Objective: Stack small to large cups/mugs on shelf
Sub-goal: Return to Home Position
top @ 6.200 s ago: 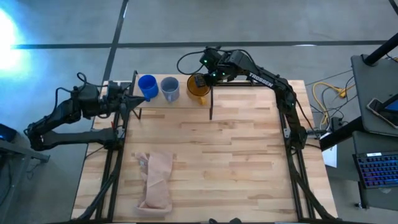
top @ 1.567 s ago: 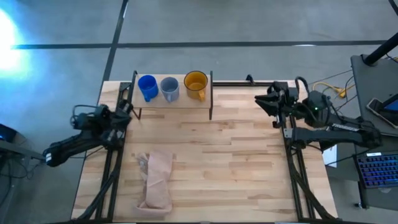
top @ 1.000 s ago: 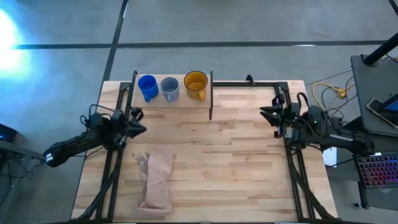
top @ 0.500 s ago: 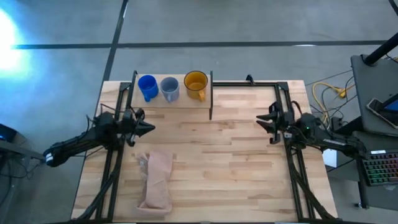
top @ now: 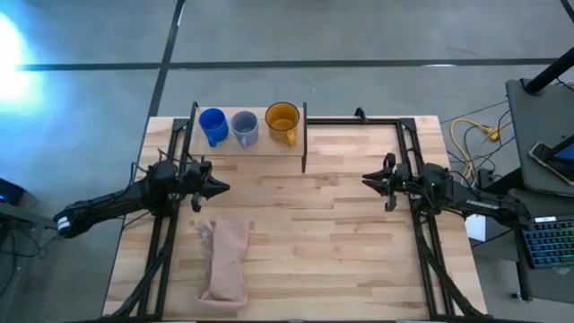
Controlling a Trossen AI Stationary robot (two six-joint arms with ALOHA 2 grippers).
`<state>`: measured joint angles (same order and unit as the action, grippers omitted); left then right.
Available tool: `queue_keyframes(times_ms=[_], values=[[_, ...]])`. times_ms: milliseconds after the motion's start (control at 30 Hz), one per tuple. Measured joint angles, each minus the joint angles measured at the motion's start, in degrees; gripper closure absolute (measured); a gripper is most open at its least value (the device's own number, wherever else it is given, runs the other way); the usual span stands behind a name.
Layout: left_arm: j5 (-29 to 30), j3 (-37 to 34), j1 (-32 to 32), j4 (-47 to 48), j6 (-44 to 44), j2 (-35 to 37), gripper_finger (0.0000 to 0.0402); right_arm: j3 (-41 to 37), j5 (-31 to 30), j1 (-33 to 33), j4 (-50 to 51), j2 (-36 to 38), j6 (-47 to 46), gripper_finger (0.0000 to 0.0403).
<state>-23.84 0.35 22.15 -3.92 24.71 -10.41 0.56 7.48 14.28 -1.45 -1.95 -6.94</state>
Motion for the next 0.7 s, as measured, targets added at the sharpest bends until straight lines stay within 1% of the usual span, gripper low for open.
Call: queue_keyframes(times_ms=[300, 500, 700], values=[[-0.3, 0.0, 0.0, -0.1, 0.0, -6.9, 0.0400, 0.0, 0.0, 0.0, -0.1, -0.9, -2.3, 0.0323], [-0.3, 0.0, 0.0, -0.1, 0.1, -8.5, 0.0400, 0.0, 0.0, 0.0, 0.0, -0.8, -3.6, 0.0324], [-0.3, 0.0, 0.0, -0.1, 0.1, -8.5, 0.0400, 0.0, 0.0, 0.0, 0.0, -0.8, -3.6, 0.0332]])
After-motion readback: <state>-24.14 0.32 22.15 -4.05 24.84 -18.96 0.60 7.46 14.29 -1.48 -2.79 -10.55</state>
